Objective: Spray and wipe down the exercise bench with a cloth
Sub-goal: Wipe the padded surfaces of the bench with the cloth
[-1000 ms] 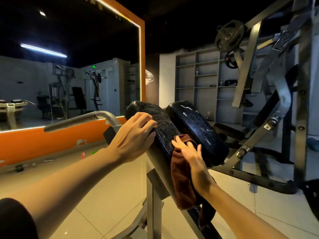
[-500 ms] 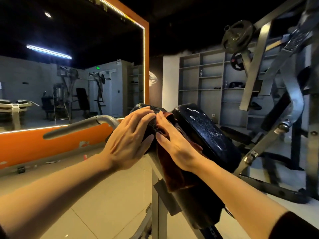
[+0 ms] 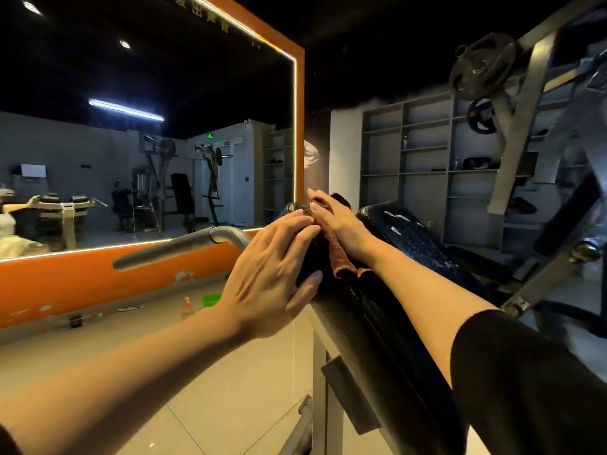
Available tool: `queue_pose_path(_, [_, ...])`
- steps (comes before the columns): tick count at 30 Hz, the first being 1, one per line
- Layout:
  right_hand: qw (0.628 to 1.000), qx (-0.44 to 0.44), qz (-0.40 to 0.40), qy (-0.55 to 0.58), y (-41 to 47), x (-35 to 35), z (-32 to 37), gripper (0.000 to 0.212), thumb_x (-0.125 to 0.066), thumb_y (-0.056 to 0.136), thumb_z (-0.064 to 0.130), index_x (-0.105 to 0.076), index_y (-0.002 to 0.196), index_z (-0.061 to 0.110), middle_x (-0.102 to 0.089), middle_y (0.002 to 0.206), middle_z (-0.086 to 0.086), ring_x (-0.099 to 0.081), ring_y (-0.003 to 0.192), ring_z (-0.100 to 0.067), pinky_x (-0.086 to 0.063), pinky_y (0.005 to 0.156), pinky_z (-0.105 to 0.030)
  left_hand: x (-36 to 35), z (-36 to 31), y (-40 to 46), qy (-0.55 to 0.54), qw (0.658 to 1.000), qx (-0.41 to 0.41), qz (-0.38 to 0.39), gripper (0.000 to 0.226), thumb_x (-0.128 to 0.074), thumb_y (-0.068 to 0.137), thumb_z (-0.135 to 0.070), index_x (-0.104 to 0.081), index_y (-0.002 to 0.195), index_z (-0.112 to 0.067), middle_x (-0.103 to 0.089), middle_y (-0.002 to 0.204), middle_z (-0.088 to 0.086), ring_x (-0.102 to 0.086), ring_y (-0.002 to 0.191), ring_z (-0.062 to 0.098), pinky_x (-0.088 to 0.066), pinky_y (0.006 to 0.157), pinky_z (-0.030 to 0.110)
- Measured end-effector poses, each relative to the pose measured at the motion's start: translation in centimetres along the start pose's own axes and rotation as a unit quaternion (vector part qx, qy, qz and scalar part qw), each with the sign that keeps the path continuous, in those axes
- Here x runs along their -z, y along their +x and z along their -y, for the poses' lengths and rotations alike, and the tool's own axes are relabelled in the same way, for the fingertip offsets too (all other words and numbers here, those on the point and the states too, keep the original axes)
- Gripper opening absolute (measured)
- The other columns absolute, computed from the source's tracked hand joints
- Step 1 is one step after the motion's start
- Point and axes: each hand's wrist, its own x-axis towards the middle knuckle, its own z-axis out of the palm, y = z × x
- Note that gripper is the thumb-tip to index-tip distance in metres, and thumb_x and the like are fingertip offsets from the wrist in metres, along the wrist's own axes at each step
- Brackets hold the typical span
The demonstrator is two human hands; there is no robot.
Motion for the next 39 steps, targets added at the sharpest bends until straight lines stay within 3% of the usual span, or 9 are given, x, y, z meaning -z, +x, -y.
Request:
queue_pose_path(4, [0.998, -0.046, -0.020, 0.024, -0.4, 0.1, -2.5, 0.093, -0.033, 0.068, 0.092, -0.027, 0.148, 0.044, -0.025, 0.159, 0.007, -0.023, 0.146, -0.020, -0.016, 0.116, -0.059, 0.3, -0.1, 0.0, 0.007, 1.000, 0.020, 0.020, 0.058, -0.040, 0.091, -0.046, -0.045, 0.136, -0.011, -0.045, 0.140, 0.009, -0.039, 0.128, 0.021, -0.026, 0.106, 0.029])
queue_pose_path(11, [0.991, -0.114, -0.038, 0.062, -6.6, 1.0, -5.7, 0.090, -0.040, 0.067, 0.092, -0.006, 0.144, 0.060, -0.017, 0.158, 0.021, -0.016, 0.148, -0.017, -0.013, 0.120, -0.053, 0.4, -0.3, -0.1, 0.008, 0.999, 0.034, 0.033, 0.061, -0.039, 0.090, -0.049, -0.045, 0.137, -0.011, -0.048, 0.140, 0.010, -0.043, 0.127, 0.023, -0.030, 0.105, 0.029])
queue_pose_path(13, [0.990, -0.124, -0.049, 0.048, -8.6, 1.1, -5.0, 0.089, -0.039, 0.074, 0.081, -0.009, 0.151, 0.047, -0.013, 0.155, 0.025, -0.011, 0.149, -0.017, -0.009, 0.121, -0.052, 0.3, -0.6, -0.3, 0.011, 0.999, 0.031, 0.027, 0.061, -0.040, 0.090, -0.049, -0.045, 0.137, -0.011, -0.049, 0.140, 0.011, -0.046, 0.126, 0.025, -0.030, 0.105, 0.031])
queue_pose_path(17, [0.996, -0.066, -0.048, 0.026, -11.3, 0.8, -3.3, 0.069, -0.038, 0.096, 0.053, -0.009, 0.154, 0.030, -0.003, 0.162, 0.014, -0.004, 0.147, -0.005, -0.007, 0.123, -0.043, 0.1, -0.9, -0.5, 0.001, 1.000, 0.020, 0.006, 0.060, -0.041, 0.091, -0.049, -0.044, 0.137, -0.011, -0.049, 0.140, 0.011, -0.047, 0.125, 0.025, -0.032, 0.105, 0.031])
queue_pose_path(22, [0.999, 0.039, 0.000, 0.014, -9.7, -0.4, 1.7, 0.061, -0.031, 0.092, 0.055, -0.007, 0.147, 0.042, -0.004, 0.161, 0.018, -0.005, 0.145, 0.004, -0.007, 0.120, -0.028, -0.4, -0.8, -0.6, -0.044, 0.998, 0.010, -0.036, 0.056, -0.036, 0.097, -0.048, -0.037, 0.139, -0.012, -0.043, 0.142, 0.009, -0.042, 0.130, 0.021, -0.036, 0.110, 0.035])
queue_pose_path(26, [0.993, 0.108, 0.042, -0.030, -5.1, -1.2, 4.0, 0.056, -0.025, 0.097, 0.052, -0.008, 0.149, 0.039, -0.005, 0.160, 0.018, -0.006, 0.147, -0.002, -0.006, 0.122, -0.034, -1.0, -0.7, -0.5, -0.080, 0.991, 0.069, -0.085, 0.064, -0.033, 0.096, -0.050, -0.027, 0.147, -0.011, -0.031, 0.151, 0.010, -0.031, 0.140, 0.019, -0.024, 0.116, 0.030])
queue_pose_path(30, [0.996, 0.057, 0.054, 0.033, -1.7, -0.8, 3.3, 0.062, -0.034, 0.096, 0.054, -0.027, 0.150, 0.024, -0.036, 0.150, 0.002, -0.033, 0.139, -0.017, -0.022, 0.119, -0.049, -1.1, -0.4, -0.5, -0.060, 0.995, 0.027, -0.079, 0.068, -0.037, 0.095, -0.046, -0.024, 0.150, -0.007, -0.026, 0.154, 0.010, -0.026, 0.143, 0.019, -0.019, 0.119, 0.028])
queue_pose_path(35, [0.999, -0.005, 0.030, 0.028, -1.2, -0.5, 2.9, 0.074, -0.028, 0.084, 0.060, -0.025, 0.151, 0.030, -0.028, 0.158, 0.002, -0.024, 0.145, -0.022, -0.019, 0.119, -0.053, -0.7, -0.2, -0.3, -0.040, 0.998, 0.026, -0.046, 0.071, -0.032, 0.095, -0.052, -0.025, 0.150, -0.008, -0.025, 0.154, 0.010, -0.026, 0.142, 0.020, -0.019, 0.117, 0.029])
queue_pose_path(39, [0.999, -0.032, 0.006, 0.017, -1.9, -0.5, 2.4, 0.062, -0.028, 0.096, 0.055, -0.020, 0.153, 0.030, -0.019, 0.161, 0.002, -0.018, 0.148, -0.023, -0.014, 0.119, -0.055, -0.7, -0.1, -0.4, -0.025, 0.999, 0.029, -0.027, 0.070, -0.032, 0.094, -0.052, -0.023, 0.150, -0.009, -0.025, 0.154, 0.010, -0.027, 0.141, 0.021, -0.021, 0.116, 0.033])
